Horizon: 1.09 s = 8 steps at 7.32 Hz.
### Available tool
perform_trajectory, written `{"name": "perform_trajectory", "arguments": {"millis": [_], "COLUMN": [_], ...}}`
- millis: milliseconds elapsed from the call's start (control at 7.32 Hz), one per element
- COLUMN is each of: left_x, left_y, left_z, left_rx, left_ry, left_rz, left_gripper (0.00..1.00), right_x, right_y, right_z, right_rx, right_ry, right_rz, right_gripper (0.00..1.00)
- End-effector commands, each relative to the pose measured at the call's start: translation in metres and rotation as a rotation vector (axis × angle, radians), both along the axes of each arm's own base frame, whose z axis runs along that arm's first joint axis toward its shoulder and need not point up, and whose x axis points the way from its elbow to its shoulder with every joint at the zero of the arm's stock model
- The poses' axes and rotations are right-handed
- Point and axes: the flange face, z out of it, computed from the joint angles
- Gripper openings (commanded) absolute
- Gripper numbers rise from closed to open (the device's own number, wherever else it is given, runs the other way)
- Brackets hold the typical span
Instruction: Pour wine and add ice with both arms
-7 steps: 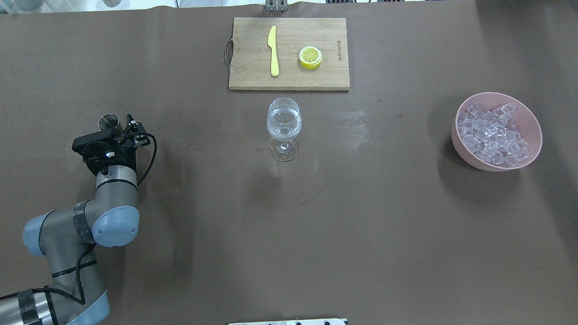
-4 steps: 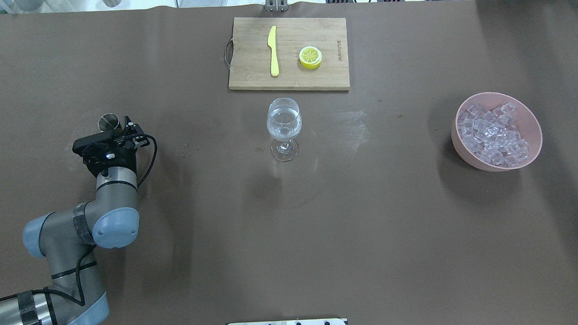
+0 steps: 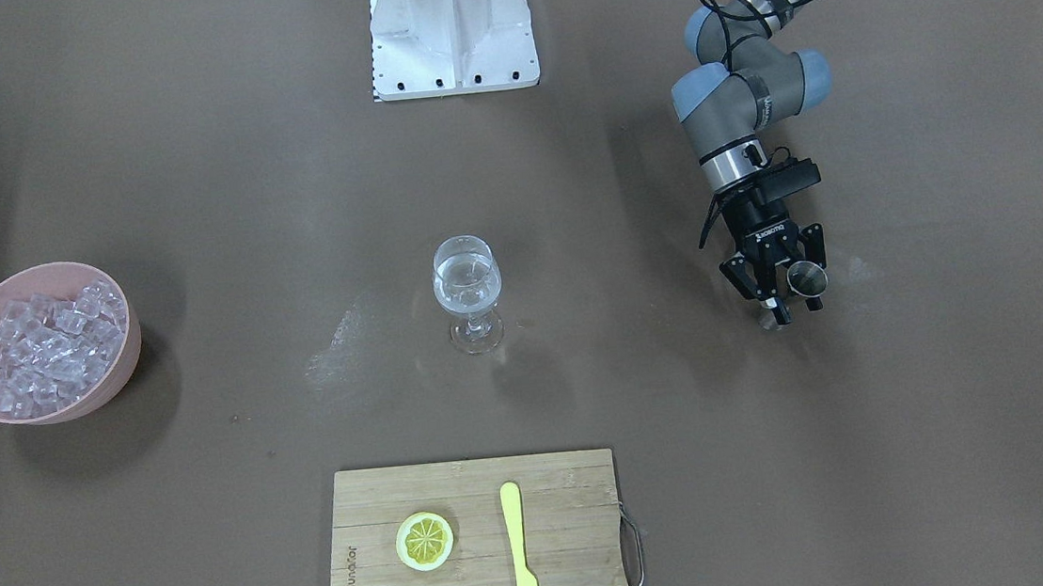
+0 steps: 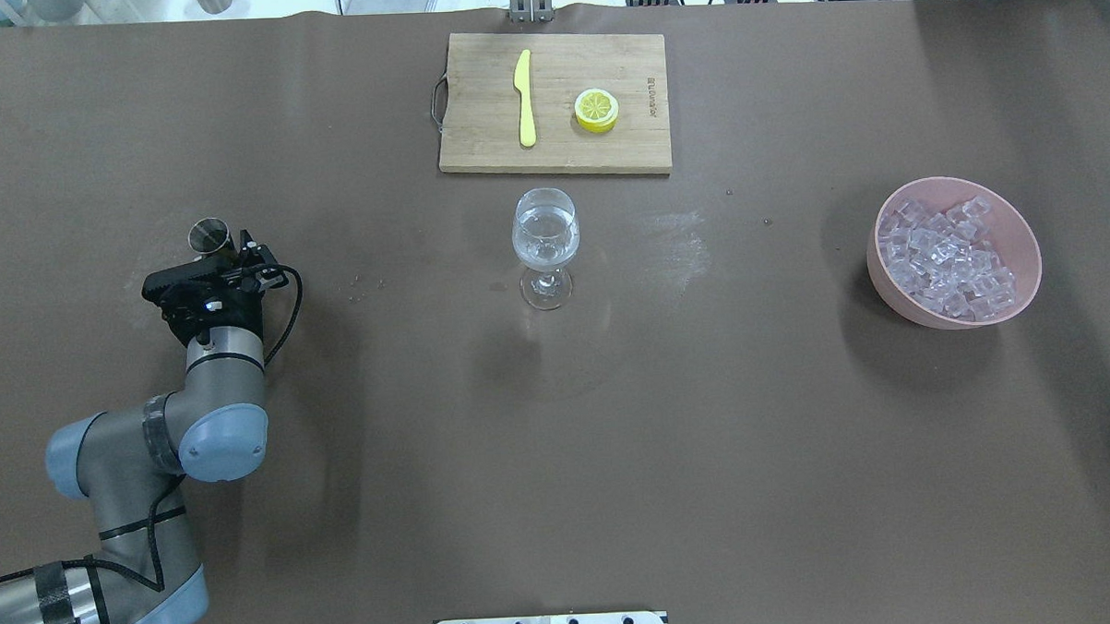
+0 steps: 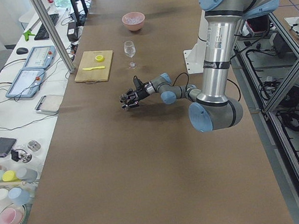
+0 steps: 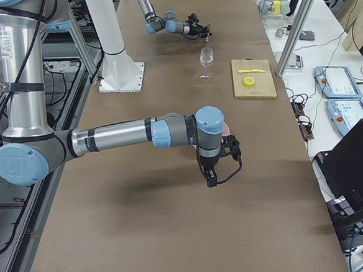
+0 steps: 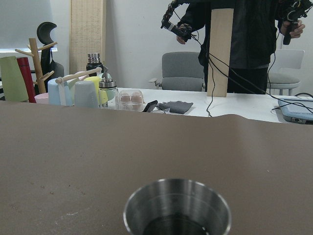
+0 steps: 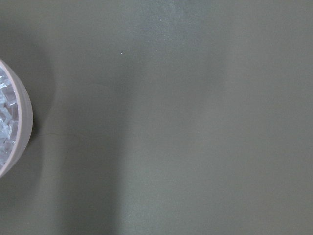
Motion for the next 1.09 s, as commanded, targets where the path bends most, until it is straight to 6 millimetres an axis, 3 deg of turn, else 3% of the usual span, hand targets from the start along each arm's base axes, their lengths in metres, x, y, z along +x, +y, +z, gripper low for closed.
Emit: {"name": "perform_trajectory", "arguments": {"millis": [0,137,410,547,820,957], "left_x": [0.002,0.003,0.002,0.0,-0.009,-0.012], "left_y": [0.001,0.004,0.005,0.006,0.01,0.012], "left_z": [0.003,0.003,0.007,0.005,-0.002,-0.021], "left_rx": [-0.003,-0.003,-0.006,-0.004,0.03,0.049], "left_ry": [-0.004,-0.004,-0.011,-0.006,0.071,0.119], "left_rz": [0.004,0.009,0.01,0.01,0.021,0.032], "left_gripper": [0.52,0.46,0.11,0.0,0.0,0.0], "right_x": [0.0,0.0,0.0,0.0,0.0,0.0], "right_y": [0.001,0.001,0.001,0.001,0.002,0.002], "right_z": [0.001,0.001,0.0,0.0,0.0,0.0], "right_rx": [-0.003,-0.003,0.0,0.0,-0.001,-0.001], "right_ry": [0.0,0.0,0.0,-0.002,0.0,-0.001], "right_rz": [0.0,0.0,0.0,0.0,0.0,0.0], "right_gripper": [1.0,1.0,1.0,1.0,1.0,1.0]}}
